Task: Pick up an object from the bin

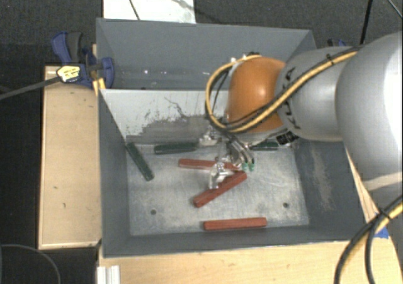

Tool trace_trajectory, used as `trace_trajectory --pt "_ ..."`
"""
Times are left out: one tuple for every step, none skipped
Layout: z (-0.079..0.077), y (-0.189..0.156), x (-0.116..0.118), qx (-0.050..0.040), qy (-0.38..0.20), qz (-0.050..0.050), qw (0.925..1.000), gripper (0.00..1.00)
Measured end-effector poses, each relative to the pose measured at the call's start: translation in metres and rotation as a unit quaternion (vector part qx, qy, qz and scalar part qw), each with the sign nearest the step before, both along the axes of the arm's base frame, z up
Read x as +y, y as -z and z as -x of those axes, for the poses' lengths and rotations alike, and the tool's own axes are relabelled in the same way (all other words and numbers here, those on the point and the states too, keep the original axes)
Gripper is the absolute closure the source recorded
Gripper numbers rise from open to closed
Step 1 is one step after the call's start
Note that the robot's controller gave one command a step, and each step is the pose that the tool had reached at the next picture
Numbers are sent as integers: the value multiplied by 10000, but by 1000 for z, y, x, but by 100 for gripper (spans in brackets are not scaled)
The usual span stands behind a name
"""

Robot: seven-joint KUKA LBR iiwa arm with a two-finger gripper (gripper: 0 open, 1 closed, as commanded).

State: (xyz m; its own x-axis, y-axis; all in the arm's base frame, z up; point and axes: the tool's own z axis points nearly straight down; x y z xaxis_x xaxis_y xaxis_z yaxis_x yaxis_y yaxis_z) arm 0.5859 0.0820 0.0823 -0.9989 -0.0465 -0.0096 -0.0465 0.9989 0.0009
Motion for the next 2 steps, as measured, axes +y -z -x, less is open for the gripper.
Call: trace_trajectory --pt "7 -19 33 18 -201 -2 9998 0" --pt "4 6 38 -3 -24 -5 10000 0"
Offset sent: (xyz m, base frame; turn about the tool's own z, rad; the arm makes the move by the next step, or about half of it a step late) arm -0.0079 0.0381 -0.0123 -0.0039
